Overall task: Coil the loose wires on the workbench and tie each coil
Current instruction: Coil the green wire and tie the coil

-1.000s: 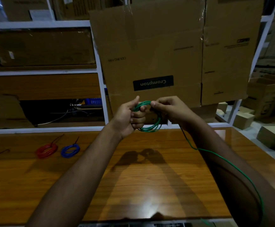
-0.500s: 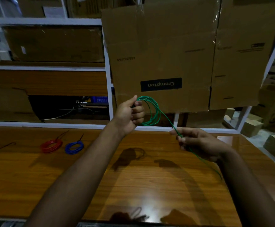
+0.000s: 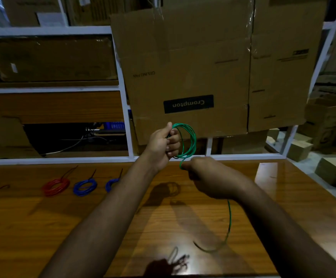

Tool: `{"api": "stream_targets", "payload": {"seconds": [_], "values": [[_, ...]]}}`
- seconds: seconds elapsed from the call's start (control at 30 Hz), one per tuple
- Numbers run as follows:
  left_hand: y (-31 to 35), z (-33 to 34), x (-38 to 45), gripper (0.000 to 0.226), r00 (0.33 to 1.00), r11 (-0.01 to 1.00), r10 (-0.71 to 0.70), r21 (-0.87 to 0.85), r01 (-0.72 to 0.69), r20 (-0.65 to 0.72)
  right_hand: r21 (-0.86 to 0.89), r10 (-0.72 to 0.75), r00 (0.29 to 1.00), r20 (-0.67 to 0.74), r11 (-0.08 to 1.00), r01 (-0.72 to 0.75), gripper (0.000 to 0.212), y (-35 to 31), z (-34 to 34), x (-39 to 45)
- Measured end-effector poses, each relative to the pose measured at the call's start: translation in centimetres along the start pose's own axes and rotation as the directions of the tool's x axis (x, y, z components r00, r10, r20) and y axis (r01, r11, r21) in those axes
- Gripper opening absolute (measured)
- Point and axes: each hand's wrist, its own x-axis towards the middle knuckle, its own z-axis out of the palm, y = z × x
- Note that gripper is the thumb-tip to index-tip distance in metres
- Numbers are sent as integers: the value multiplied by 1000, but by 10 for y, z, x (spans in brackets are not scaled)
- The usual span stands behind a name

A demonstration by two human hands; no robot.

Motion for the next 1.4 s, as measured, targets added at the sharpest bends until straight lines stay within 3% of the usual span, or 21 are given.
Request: {"api": "stream_targets", "payload": {"seconds": [0.07, 0.17, 0.3, 0.43, 0.5, 0.6, 0.7, 0.77, 0.8, 0.87, 0.97, 1.03, 1.13, 1.2, 1.27, 1.33, 1.4], "values": [[0, -1, -3, 40, 1000, 1000, 2, 17, -1, -2, -44, -46, 998, -42, 998, 44, 38, -2, -15, -1], [0, 1, -9, 38, 1000, 994, 29, 106, -28, -11, -65, -117, 966, -232, 992, 105, 34, 0, -29, 6], [-2, 4, -12, 39, 999, 988, 52, 147, -50, -10, -133, -205, 857, -472, 978, 161, 18, 5, -37, 17], [-1, 5, -13, 39, 999, 983, 34, 181, -35, 6, -265, -328, 752, -571, 941, 209, 13, 11, -38, 29], [0, 6, -16, 40, 1000, 981, 12, 195, -17, 25, -242, -306, 767, -565, 949, 200, 16, 13, -40, 35], [2, 6, -17, 39, 998, 987, -29, 161, 19, 63, -37, -203, 860, -467, 977, 211, 17, 17, -50, 37], [4, 2, -19, 39, 997, 993, -56, 104, 51, 46, 261, -140, 979, -150, 949, 175, 17, 29, -66, 28], [6, -2, -19, 37, 997, 994, -65, 94, 62, 31, 469, -137, 990, -26, 873, 133, 22, 38, -75, 18], [6, -2, -19, 35, 997, 993, -73, 98, 70, 32, 510, -116, 992, -58, 850, 129, 21, 41, -77, 17], [6, -1, -20, 31, 994, 989, -97, 116, 90, 56, 484, -3, 964, -267, 864, 137, 12, 41, -75, 21], [6, 5, -22, 35, 983, 982, -144, 138, 128, 113, 388, 132, 830, -542, 915, 108, 19, 41, -62, 34], [8, 5, -21, 38, 979, 983, -155, 123, 138, 136, 427, 173, 820, -545, 899, 94, 24, 47, -52, 37], [12, -1, -21, 40, 975, 984, -174, 65, 167, 135, 535, 170, 895, -412, 840, 86, 17, 62, -41, 34], [13, -3, -21, 41, 977, 984, -179, 3, 180, 119, 656, 101, 952, -290, 745, 121, 13, 75, -32, 28], [13, -5, -19, 42, 981, 983, -163, -71, 171, 101, 797, 48, 974, -219, 584, 151, 24, 90, -20, 21], [13, -8, -16, 45, 987, 981, -141, -120, 151, 81, 883, 120, 960, -254, 433, 180, 31, 97, -4, 13], [11, -8, -13, 46, 990, 980, -127, -148, 135, 64, 858, 251, 886, -391, 449, 251, 28, 95, 14, 9]]}}
